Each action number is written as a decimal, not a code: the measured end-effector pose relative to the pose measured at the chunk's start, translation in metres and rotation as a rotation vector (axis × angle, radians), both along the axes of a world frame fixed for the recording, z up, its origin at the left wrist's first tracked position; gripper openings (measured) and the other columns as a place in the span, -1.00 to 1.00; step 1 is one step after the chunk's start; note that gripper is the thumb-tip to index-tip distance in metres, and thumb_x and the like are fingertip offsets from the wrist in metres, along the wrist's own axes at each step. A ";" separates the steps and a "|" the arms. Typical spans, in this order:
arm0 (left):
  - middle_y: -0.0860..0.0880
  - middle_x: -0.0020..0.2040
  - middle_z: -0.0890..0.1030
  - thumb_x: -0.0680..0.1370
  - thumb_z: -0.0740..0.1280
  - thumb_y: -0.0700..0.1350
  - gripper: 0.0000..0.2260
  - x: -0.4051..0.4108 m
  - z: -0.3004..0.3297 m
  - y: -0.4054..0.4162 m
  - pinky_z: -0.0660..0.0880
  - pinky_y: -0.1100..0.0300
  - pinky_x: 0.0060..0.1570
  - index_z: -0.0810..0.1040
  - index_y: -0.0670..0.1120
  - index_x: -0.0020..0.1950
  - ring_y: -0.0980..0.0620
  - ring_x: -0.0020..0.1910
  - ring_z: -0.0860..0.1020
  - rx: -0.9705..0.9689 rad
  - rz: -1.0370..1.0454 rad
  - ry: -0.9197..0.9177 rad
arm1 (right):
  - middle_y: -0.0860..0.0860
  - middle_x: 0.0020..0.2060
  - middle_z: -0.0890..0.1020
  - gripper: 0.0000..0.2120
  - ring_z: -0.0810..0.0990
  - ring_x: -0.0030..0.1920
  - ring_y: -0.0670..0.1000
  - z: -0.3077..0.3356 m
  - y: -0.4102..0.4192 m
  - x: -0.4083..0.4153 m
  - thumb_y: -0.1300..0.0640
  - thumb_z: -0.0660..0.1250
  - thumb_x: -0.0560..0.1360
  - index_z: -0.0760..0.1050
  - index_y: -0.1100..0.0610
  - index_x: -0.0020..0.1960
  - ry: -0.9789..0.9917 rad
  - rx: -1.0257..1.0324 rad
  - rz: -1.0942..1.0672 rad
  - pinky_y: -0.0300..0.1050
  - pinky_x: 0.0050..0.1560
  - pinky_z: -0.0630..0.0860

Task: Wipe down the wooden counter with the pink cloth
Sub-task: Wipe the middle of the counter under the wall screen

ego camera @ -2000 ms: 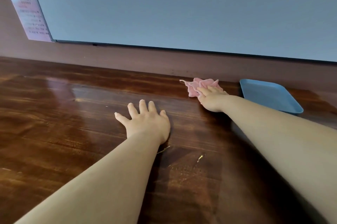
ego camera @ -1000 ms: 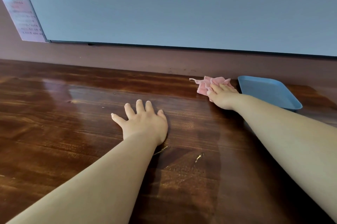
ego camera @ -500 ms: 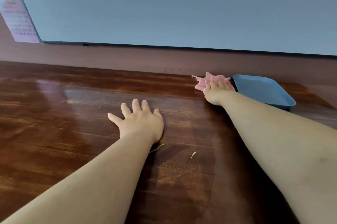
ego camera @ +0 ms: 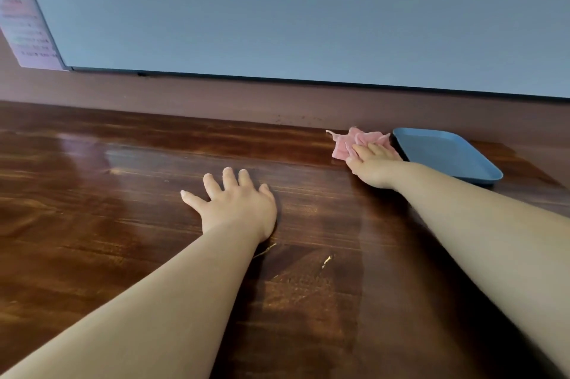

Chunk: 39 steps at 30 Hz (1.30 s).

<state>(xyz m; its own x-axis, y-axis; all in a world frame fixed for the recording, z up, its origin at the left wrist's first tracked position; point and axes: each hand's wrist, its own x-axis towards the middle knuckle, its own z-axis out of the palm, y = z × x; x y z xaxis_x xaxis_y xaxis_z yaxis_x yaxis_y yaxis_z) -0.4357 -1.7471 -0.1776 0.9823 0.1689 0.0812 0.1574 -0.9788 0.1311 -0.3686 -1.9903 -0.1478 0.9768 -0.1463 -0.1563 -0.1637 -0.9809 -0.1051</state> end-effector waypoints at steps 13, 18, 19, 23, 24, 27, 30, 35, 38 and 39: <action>0.01 0.57 0.02 0.61 -0.20 0.14 -0.47 0.000 0.000 -0.002 -0.14 -0.42 0.35 0.04 0.01 0.56 -0.19 0.54 -0.09 -0.007 -0.005 -0.023 | -0.01 0.64 -0.20 -0.47 -0.23 0.62 0.16 0.003 -0.003 -0.017 -0.14 -0.18 0.70 -0.18 -0.16 0.64 0.013 0.021 0.059 0.14 0.59 -0.17; 0.01 0.57 0.03 0.61 -0.20 0.13 -0.47 0.002 -0.001 -0.002 -0.14 -0.43 0.34 0.04 0.01 0.55 -0.20 0.54 -0.08 -0.002 0.001 -0.024 | 0.06 0.64 0.00 -0.51 0.09 0.60 0.22 0.005 -0.002 -0.027 -0.21 -0.11 0.66 0.25 -0.19 0.55 -0.118 0.010 0.042 0.20 0.54 0.18; 0.01 0.57 0.03 0.60 -0.20 0.13 -0.47 0.002 0.000 -0.002 -0.14 -0.43 0.34 0.05 0.01 0.55 -0.20 0.54 -0.07 -0.001 0.000 -0.020 | 0.04 0.64 0.01 -0.52 0.06 0.60 0.23 0.006 -0.001 -0.023 -0.21 -0.09 0.66 0.23 -0.21 0.55 -0.144 0.038 0.063 0.20 0.56 0.12; 0.01 0.57 0.04 0.61 -0.19 0.14 -0.48 0.001 0.000 -0.002 -0.13 -0.42 0.35 0.07 0.02 0.55 -0.19 0.53 -0.06 -0.007 0.000 -0.031 | 0.02 0.58 0.20 -0.53 0.12 0.57 0.18 0.006 0.004 0.002 -0.04 -0.11 0.69 0.24 -0.11 0.57 -0.107 0.056 0.126 0.21 0.56 0.05; 0.01 0.57 0.04 0.61 -0.19 0.14 -0.48 0.000 0.000 -0.001 -0.13 -0.42 0.35 0.06 0.02 0.55 -0.19 0.54 -0.06 -0.014 0.003 -0.029 | 0.01 0.58 0.21 -0.52 0.11 0.58 0.17 0.005 0.006 0.006 -0.03 -0.12 0.69 0.22 -0.11 0.58 -0.114 0.044 0.102 0.20 0.57 0.03; 0.00 0.58 0.03 0.61 -0.19 0.14 -0.47 -0.001 0.001 -0.002 -0.14 -0.42 0.36 0.04 0.02 0.56 -0.19 0.54 -0.08 -0.014 -0.003 -0.027 | -0.04 0.60 0.17 -0.50 0.03 0.60 0.16 -0.002 0.008 -0.002 -0.05 -0.16 0.69 0.13 -0.15 0.61 -0.112 0.039 0.153 0.18 0.58 -0.03; 0.00 0.58 0.03 0.61 -0.19 0.13 -0.47 0.001 0.001 -0.002 -0.14 -0.42 0.35 0.04 0.01 0.56 -0.20 0.54 -0.08 -0.009 -0.008 -0.023 | -0.09 0.57 0.23 -0.50 0.13 0.54 0.11 -0.007 -0.002 -0.024 -0.05 -0.11 0.65 0.17 -0.23 0.57 -0.119 0.092 0.291 0.10 0.44 0.20; 0.01 0.58 0.02 0.61 -0.20 0.14 -0.47 0.001 0.001 -0.002 -0.14 -0.42 0.36 0.03 0.02 0.56 -0.19 0.54 -0.08 -0.012 -0.005 -0.026 | 0.06 0.50 0.33 -0.55 0.22 0.49 0.18 -0.001 -0.005 -0.008 -0.02 -0.08 0.67 0.32 -0.09 0.50 -0.160 0.014 0.129 0.16 0.49 0.19; 0.01 0.58 0.02 0.61 -0.19 0.14 -0.47 -0.001 0.001 -0.003 -0.13 -0.41 0.37 0.03 0.03 0.57 -0.18 0.54 -0.08 -0.013 -0.004 -0.025 | 0.05 0.59 0.18 -0.51 0.05 0.58 0.19 -0.003 0.004 -0.019 -0.04 -0.12 0.68 0.17 -0.09 0.60 -0.097 -0.010 0.149 0.18 0.55 0.08; 0.01 0.58 0.02 0.61 -0.20 0.14 -0.47 -0.001 0.001 -0.003 -0.13 -0.42 0.37 0.03 0.03 0.57 -0.18 0.54 -0.08 -0.008 -0.006 -0.023 | 0.03 0.60 0.16 -0.49 0.02 0.59 0.16 -0.007 0.002 -0.030 -0.06 -0.14 0.67 0.13 -0.10 0.61 -0.079 -0.006 0.193 0.15 0.56 0.06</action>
<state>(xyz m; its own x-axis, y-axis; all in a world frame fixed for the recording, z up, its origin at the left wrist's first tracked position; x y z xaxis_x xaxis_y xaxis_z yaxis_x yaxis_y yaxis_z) -0.4363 -1.7496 -0.1766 0.9811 0.1642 0.1024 0.1488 -0.9785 0.1429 -0.3986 -1.9883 -0.1549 0.9960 0.0437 -0.0777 0.0355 -0.9939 -0.1043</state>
